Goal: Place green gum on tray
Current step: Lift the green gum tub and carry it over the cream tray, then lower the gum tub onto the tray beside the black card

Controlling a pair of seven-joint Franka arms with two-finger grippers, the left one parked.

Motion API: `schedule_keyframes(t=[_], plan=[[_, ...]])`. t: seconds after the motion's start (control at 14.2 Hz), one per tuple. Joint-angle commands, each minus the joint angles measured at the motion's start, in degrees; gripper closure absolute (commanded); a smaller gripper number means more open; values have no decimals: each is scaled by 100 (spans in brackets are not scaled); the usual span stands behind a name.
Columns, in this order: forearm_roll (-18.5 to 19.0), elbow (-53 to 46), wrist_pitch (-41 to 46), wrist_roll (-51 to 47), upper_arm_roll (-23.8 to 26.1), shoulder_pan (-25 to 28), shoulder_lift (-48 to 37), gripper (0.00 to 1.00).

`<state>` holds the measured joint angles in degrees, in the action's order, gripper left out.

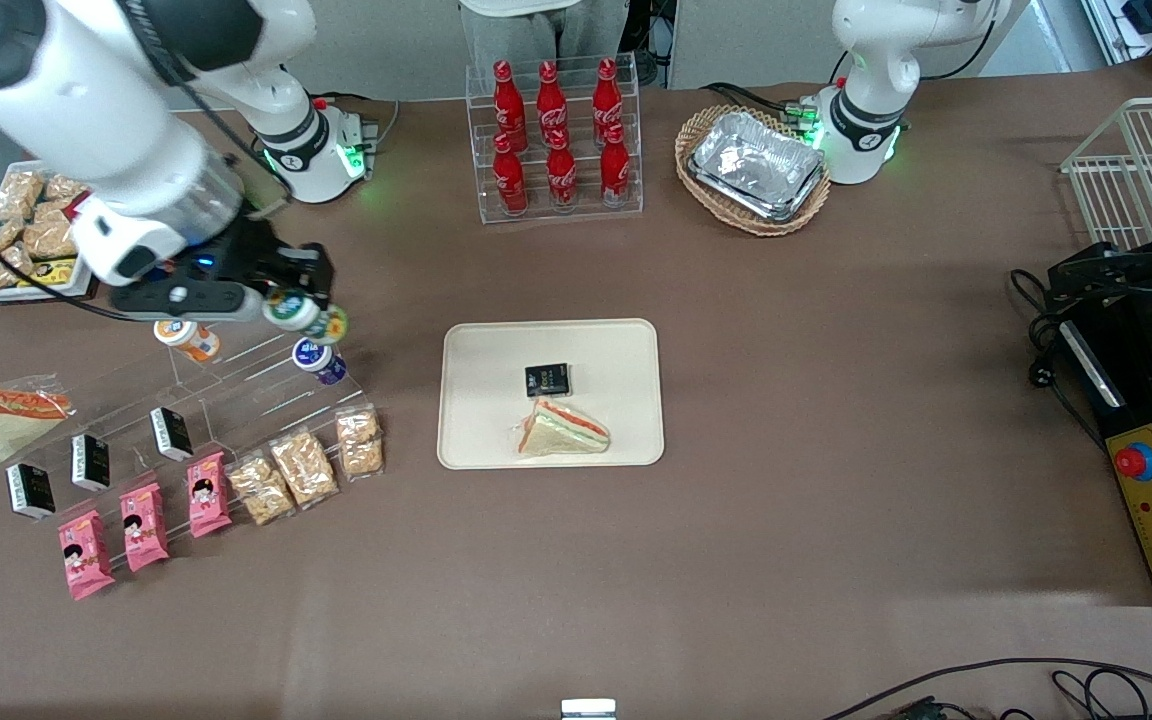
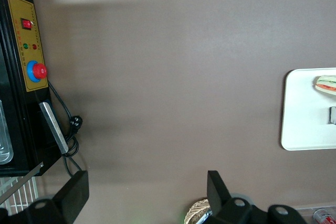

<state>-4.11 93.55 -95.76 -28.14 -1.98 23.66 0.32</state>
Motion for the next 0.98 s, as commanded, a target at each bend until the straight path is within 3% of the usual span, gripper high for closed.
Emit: schedule_keyframes(t=[0.0, 0.42, 0.91], plan=[[16, 669, -827, -631, -74, 306, 171, 90], [25, 2771, -3156, -1334, -65, 754, 223, 90], [191, 3591, -4705, -2449, -74, 1439, 811, 90]])
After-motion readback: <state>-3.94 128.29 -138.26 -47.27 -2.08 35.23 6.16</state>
